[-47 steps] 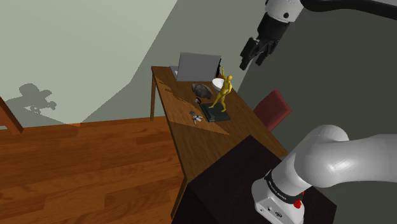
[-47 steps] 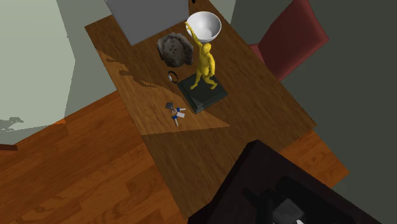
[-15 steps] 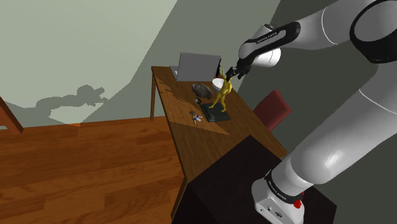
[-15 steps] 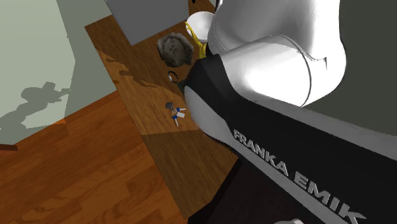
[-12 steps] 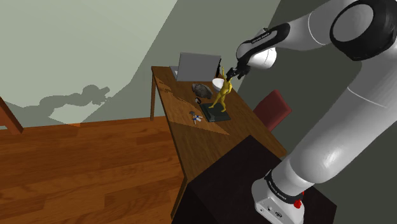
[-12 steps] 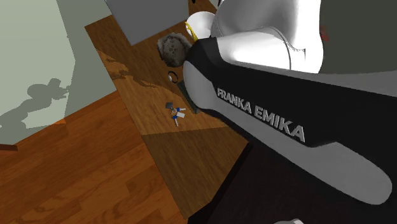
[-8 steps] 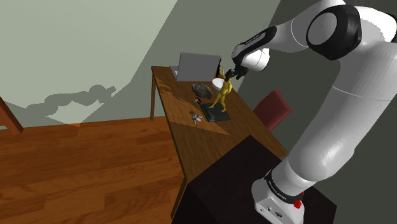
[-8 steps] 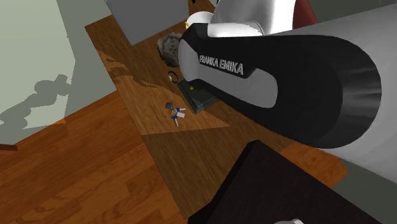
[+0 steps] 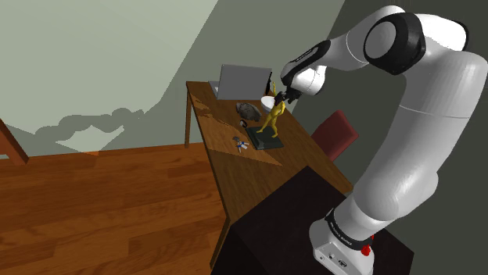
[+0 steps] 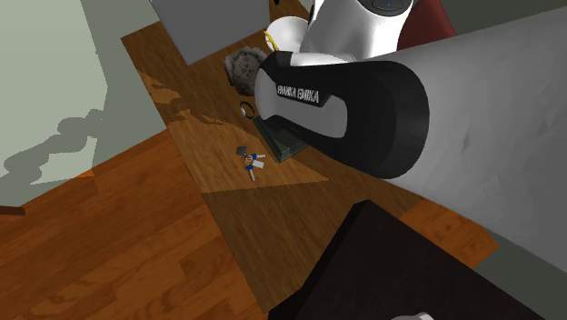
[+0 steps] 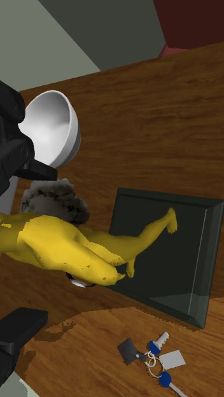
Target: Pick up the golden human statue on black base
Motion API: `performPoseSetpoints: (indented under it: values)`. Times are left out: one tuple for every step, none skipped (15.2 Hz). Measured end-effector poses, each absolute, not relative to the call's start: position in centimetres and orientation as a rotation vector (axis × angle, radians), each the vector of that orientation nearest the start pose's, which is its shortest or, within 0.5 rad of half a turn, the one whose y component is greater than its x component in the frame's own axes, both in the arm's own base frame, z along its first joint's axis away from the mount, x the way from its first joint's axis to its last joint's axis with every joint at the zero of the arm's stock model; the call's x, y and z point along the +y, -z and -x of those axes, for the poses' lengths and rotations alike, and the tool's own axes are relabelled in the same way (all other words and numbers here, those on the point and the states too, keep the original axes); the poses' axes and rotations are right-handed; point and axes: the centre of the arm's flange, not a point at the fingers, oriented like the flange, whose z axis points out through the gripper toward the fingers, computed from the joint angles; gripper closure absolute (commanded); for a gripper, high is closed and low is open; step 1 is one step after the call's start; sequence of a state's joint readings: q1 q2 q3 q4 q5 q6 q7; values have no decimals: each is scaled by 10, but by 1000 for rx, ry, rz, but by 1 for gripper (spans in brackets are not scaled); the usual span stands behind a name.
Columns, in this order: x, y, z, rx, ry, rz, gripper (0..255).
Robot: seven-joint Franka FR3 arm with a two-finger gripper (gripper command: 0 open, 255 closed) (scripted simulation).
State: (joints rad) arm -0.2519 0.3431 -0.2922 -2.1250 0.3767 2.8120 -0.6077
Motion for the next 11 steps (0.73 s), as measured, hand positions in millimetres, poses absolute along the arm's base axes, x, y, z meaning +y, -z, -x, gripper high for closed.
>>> performPoseSetpoints:
  values:
    - [-324, -289, -511, 380, 580, 3189, 255]
    - [-324, -289, -511, 380, 581, 3189, 255]
    - [-324, -289, -511, 380, 581, 3189, 255]
    - [-323, -289, -511, 379, 582, 3189, 255]
    - [-323, -289, -511, 379, 582, 3189, 255]
    - [-323, -289, -512, 380, 583, 3189, 255]
    - [-324, -289, -512, 380, 583, 3189, 255]
    - [-324, -289, -512, 380, 583, 3189, 255]
    - [-324, -289, -512, 380, 583, 3189, 255]
    - [-324, -289, -512, 381, 583, 3189, 255]
    - [-324, -289, -511, 381, 582, 3189, 255]
